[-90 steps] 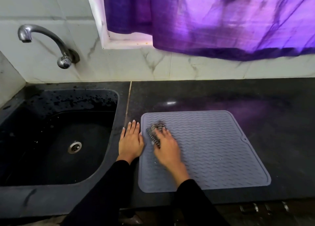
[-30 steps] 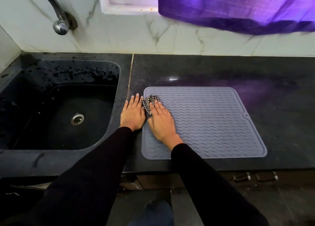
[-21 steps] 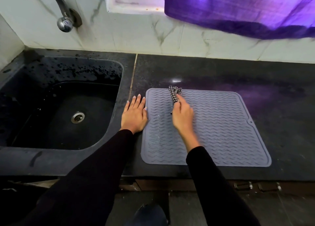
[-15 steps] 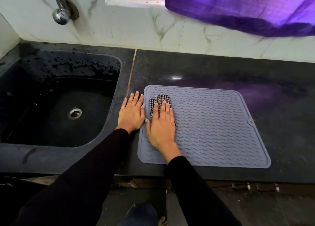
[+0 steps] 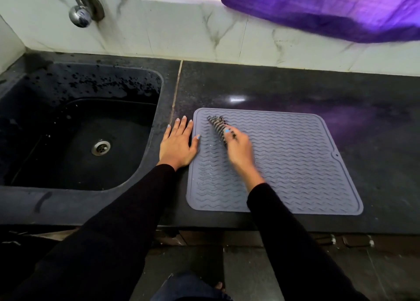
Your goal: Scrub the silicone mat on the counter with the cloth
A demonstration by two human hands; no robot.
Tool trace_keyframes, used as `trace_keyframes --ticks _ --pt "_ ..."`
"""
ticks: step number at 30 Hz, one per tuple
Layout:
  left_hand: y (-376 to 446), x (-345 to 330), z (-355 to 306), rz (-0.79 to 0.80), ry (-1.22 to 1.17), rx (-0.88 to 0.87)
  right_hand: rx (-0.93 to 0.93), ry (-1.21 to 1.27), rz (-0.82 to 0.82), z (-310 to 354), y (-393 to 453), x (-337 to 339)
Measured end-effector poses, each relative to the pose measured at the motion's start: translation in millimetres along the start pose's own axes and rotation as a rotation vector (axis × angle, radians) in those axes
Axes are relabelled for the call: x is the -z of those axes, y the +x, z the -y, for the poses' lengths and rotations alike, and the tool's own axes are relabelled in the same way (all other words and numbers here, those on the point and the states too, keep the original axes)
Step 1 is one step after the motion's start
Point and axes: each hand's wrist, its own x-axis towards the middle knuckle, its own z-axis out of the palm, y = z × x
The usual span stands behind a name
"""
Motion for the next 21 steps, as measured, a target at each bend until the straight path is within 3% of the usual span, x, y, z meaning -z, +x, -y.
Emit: trace_keyframes --ticks 2,3,5,7,12,14,21 --pt "0 0 0 -0.010 -0.012 -0.002 -0.333 0.678 -0.002 11 15 19" --pt "0 0 0 -0.012 -0.016 -0.002 -0.390 0.785 -0.081 12 19 25" --pt "0 0 0 -0.021 -0.024 -0.001 -0.293 0.570 -0.261 18 25 32" --pt "0 0 0 -0.032 -0.032 -0.001 -0.036 0.075 -0.339 18 23 29" --pt "0 -2 -1 -0.071 -0.056 0.000 0.269 -0.812 -0.013 -11 3 -22" --pt "0 -3 -1 -0.093 -0.050 -0.001 0.317 -0.911 -0.016 -19 -1 -29" --pt "1 -3 -1 -0.071 -0.043 0.010 0.341 -0.712 0.089 -15 12 -1"
